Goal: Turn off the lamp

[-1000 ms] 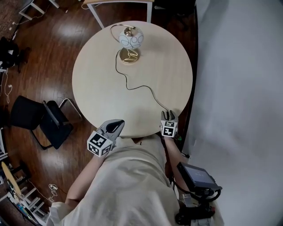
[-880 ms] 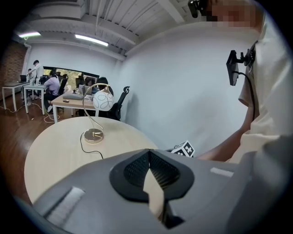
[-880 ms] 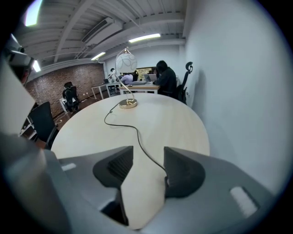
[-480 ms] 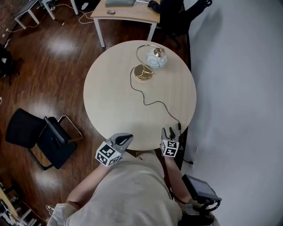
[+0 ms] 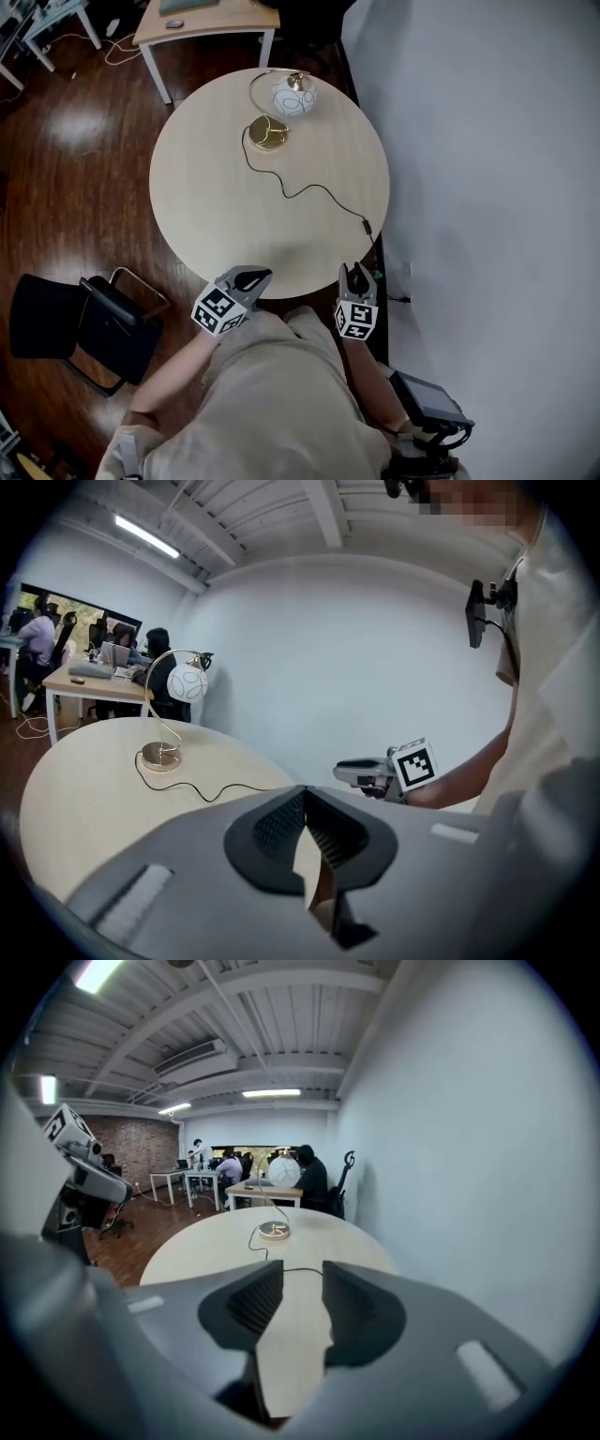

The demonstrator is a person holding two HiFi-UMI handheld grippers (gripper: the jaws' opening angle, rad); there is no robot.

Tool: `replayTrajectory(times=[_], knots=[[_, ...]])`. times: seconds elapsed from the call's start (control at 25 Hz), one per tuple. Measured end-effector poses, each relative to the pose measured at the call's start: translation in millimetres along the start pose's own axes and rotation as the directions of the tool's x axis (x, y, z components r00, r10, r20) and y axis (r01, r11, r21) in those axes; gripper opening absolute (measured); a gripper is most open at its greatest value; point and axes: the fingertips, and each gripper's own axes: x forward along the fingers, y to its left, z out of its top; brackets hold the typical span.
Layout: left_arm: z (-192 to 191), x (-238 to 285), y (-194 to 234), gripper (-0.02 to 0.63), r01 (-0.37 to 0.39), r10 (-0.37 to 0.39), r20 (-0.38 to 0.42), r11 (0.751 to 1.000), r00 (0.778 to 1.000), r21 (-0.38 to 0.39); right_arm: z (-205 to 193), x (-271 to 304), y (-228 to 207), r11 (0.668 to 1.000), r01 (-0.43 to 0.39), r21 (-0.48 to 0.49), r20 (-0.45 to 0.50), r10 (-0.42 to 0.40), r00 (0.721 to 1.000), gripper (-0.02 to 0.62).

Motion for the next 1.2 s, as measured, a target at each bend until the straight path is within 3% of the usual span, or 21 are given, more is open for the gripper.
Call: replayTrajectory(times=[0.28, 0.56, 0.84, 1.04, 1.2], knots=[[-5, 16, -27, -0.012, 0.021, -0.021, -0.021, 1.0, 1.0, -0.023, 24, -67, -12, 0.997, 0.04, 0.072, 0.151, -0.05, 0.987, 0.124], [-21, 52, -112, -0.012, 0.164, -0.153, -0.138, 0.984, 0.979, 0.075, -5, -173, -39, 0.971, 0.117, 0.208, 0.22, -0.163, 0.962, 0.123], [-36, 65, -198, -0.012, 0.252, -0.231, -0.183, 0.962, 0.955, 0.101, -24, -263, -45, 0.967, 0.142, 0.212, 0.256, -0.195, 0.947, 0.123], [-63, 46, -244, -0.012, 0.244, -0.23, -0.168, 0.967, 0.959, 0.068, -42, -299, -42, 0.968, 0.122, 0.218, 0.265, -0.179, 0.947, 0.123], [-97, 33, -277, -0.012, 0.244, -0.227, -0.2, 0.968, 0.953, 0.064, -58, -322, -46, 0.963, 0.12, 0.241, 0.273, -0.186, 0.944, 0.123]])
